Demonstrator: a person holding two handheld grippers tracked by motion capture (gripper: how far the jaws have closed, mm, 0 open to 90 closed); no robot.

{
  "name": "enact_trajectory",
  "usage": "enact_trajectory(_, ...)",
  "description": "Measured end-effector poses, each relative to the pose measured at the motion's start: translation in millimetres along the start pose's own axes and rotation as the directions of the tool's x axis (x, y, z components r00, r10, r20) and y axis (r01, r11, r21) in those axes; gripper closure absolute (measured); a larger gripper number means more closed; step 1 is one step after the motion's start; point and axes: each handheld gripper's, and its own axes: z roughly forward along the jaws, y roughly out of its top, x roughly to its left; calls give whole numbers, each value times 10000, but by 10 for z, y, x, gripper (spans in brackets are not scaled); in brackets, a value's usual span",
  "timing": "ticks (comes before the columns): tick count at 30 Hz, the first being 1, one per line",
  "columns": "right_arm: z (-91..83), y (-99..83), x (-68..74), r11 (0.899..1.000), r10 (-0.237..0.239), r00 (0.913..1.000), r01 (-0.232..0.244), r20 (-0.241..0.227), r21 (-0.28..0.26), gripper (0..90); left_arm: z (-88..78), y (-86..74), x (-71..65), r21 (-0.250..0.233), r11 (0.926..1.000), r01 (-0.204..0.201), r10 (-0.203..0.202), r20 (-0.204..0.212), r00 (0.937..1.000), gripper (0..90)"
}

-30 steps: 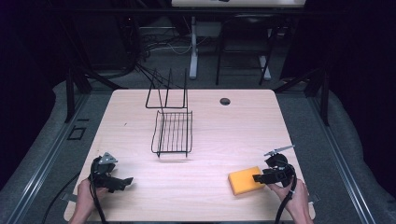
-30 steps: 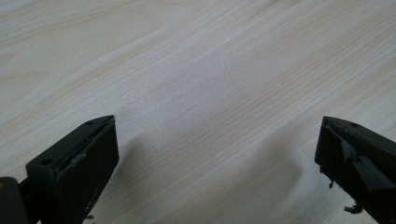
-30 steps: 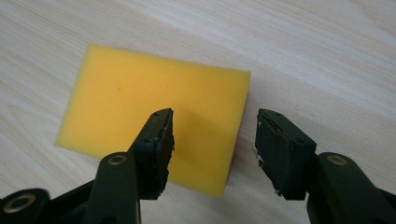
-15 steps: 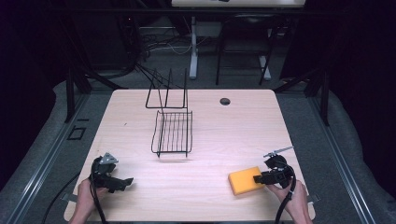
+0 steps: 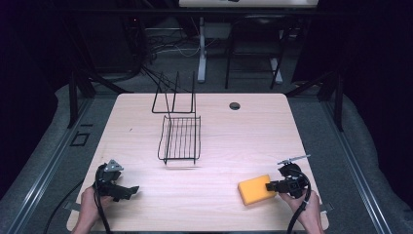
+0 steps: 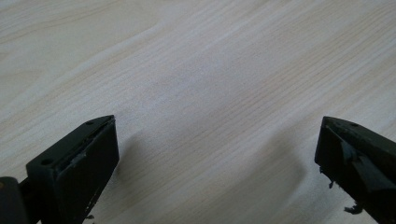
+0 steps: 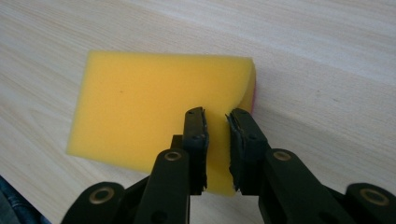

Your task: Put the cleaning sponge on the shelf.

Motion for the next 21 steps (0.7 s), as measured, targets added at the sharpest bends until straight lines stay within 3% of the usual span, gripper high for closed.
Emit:
enact_trajectory(3,-16,0,-18,10000,-49,10000,49,2,87,814,-1,2,2,13,10000,-49,49,-9,10000,0)
enact_trajectory(4,3,-8,-15,9998,169,9993,-172,-335,-90,823,-1,2,2,13,10000,-49,49,-9,10000,0)
enact_trajectory(6,-12,-5,-24,10000,77,9997,-77,-241,-14,832,-2,2,0,13,10000,-48,48,-17,10000,0)
enact_trajectory(7,-9,-11,-27,9996,168,9985,-180,-513,-232,846,-2,2,1,15,10000,-46,46,-12,10000,0)
enact_trajectory(8,-35,-5,-32,9999,52,9994,-56,-329,-107,850,-2,2,1,15,10000,-46,46,-12,10000,0)
enact_trajectory(9,-27,-11,-24,9992,190,9978,-211,-631,-328,854,-1,1,0,16,10000,-13,13,-10,10000,0)
enact_trajectory(21,-209,20,31,9947,-3,9980,-62,-631,-1024,858,6,0,0,2,10000,-9,9,-33,10000,0)
